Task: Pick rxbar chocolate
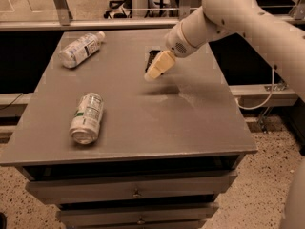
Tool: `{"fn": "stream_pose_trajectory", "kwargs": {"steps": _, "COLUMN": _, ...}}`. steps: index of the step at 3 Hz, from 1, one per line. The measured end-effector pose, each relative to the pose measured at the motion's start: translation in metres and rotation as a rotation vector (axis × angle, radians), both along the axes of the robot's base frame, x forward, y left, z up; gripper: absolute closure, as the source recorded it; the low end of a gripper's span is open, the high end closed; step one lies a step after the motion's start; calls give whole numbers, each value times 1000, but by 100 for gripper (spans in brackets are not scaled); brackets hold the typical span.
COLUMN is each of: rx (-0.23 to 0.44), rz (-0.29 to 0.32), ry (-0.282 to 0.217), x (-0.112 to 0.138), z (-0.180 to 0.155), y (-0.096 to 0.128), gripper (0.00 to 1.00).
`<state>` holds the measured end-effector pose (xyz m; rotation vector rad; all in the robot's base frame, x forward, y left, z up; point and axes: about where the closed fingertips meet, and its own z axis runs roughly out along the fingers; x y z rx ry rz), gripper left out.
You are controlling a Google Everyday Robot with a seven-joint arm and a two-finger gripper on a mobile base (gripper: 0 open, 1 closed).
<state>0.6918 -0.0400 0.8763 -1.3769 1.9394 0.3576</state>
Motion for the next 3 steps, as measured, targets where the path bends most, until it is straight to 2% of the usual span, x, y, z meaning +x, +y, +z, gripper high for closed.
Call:
{"fn": "stream_pose_trajectory", "kwargs": {"steps": 1, "rx": 21, "rz": -43, "ry": 15, "x": 26, "z": -17, "y": -4, "gripper": 0}}
{"fn": "stream_pose_trajectory", "kwargs": {"steps": 2, "rx": 38, "rz": -78, "ry": 37, "x": 40, "z": -33, "y": -12, "gripper": 0}}
{"fn": "stream_pose_trajectory", "kwargs": {"steps": 3, "rx": 64, "rz": -105, "ry": 54, "x": 51, "z": -44, "y": -16, "gripper": 22}}
